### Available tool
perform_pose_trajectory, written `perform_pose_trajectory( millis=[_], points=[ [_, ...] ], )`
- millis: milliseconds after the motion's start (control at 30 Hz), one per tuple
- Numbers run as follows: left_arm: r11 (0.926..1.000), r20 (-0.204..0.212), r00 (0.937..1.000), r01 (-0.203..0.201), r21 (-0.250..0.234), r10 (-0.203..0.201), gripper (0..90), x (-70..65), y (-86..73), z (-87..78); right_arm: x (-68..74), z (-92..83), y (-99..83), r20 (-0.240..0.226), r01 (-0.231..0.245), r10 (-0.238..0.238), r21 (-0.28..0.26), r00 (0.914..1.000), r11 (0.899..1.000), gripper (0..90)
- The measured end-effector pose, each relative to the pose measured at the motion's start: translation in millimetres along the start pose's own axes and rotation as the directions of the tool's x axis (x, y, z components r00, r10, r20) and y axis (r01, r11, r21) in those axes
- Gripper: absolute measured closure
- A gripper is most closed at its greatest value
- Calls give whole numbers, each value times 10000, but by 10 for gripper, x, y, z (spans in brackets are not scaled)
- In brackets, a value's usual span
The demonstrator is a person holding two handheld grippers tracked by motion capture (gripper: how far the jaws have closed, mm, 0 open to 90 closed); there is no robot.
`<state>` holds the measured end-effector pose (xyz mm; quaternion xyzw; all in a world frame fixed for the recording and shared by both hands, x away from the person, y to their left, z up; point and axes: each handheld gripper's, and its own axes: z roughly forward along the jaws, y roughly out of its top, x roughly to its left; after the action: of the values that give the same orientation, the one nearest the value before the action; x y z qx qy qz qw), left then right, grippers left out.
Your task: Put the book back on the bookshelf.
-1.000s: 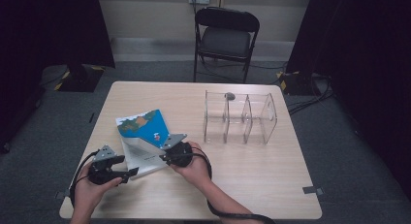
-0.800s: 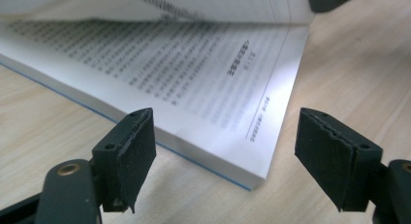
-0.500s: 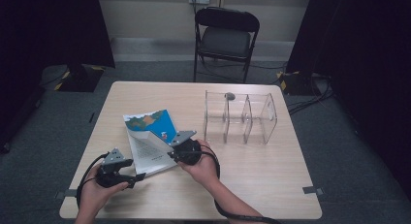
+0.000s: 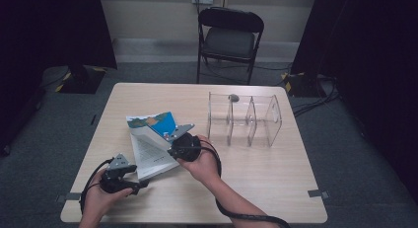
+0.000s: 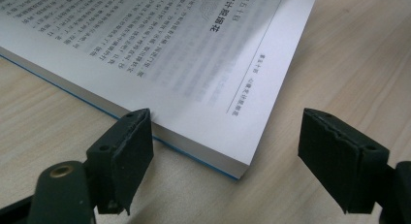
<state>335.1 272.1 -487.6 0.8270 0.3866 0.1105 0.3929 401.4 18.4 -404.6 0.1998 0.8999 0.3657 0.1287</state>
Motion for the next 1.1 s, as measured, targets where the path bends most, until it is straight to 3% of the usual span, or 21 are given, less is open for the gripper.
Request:
perform_pose_trajectory(
  millis=[200,300,333,433,633,700,733,867,967,1100],
  points=[
    [10000,3,10000,1,-7,-1,184,-1,-14,14,-19,-15,17,-13,-71,71,7,10000,10000,768],
    [9994,42,10000,68,337,-69,180,10,-44,38,-27,-26,30,28,-85,85,38,10000,10000,768],
    [9994,21,9999,-151,314,151,172,18,-56,45,-33,-29,34,18,-63,63,-22,10000,10000,768],
    [9997,-122,9999,-83,215,85,175,13,-55,58,-40,-42,42,26,-181,181,-38,9998,9998,768],
    [9991,-284,9987,-424,12,424,121,2,-77,105,-50,-59,53,-44,-409,409,-11,9992,9992,768],
    [9964,-592,9947,-835,138,842,116,-8,-82,120,-54,-72,74,-89,-403,403,-49,9991,9992,768],
    [9961,-737,9935,-857,207,870,122,-16,-73,130,-53,-81,86,-77,-422,422,-15,9991,9991,769],
    [9990,-1088,9931,-426,130,438,198,1,-39,140,-43,-103,102,-95,-383,383,5,9992,9993,768],
    [9987,-1194,9917,-458,232,482,199,-2,-25,137,-26,-100,68,-59,-392,392,44,9992,9992,768],
    [9999,-984,9951,50,158,-34,284,14,-14,91,-2,-74,22,-222,-174,179,188,9996,9997,768]
  ],
)
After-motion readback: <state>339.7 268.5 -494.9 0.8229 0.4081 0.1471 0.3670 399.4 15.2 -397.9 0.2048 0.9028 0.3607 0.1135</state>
